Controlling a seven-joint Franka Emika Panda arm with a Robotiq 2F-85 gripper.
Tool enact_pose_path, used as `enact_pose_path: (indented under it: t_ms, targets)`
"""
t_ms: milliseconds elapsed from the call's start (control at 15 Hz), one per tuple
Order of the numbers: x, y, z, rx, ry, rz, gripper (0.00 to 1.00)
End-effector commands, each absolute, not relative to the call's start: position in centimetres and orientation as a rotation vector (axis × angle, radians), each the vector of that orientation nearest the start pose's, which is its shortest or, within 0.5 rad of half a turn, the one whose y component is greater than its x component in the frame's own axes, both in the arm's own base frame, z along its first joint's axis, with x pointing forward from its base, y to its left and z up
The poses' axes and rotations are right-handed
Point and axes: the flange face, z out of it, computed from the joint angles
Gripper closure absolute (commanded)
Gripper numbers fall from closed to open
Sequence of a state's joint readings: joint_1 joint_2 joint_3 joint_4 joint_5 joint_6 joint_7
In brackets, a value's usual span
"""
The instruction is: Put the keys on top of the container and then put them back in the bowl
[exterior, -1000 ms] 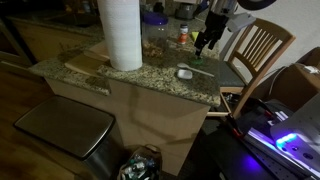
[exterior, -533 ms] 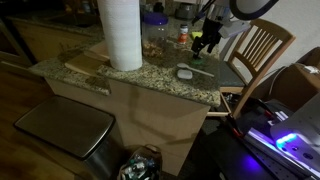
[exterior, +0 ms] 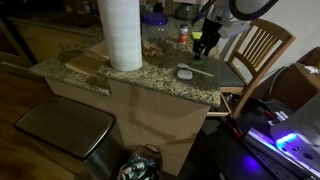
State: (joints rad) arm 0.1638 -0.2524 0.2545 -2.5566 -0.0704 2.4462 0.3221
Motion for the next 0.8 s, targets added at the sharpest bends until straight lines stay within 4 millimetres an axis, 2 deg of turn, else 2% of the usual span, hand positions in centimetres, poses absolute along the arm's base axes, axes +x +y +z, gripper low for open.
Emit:
enact_pose_path:
  t_ms: [0,267,400,733]
  targets:
    - [40.64,17.84,36.74,-3.179,-0.244,-0.261,0.69]
    - [40.66,17.80,36.85,-3.184,-0.248,-0.270,0.97]
    - [40.64,17.82,36.85,-3.181,-0.255,-0.264,1.00]
    - [40.74,17.74,36.84,-3.192,-0.269,-0.303,0.98]
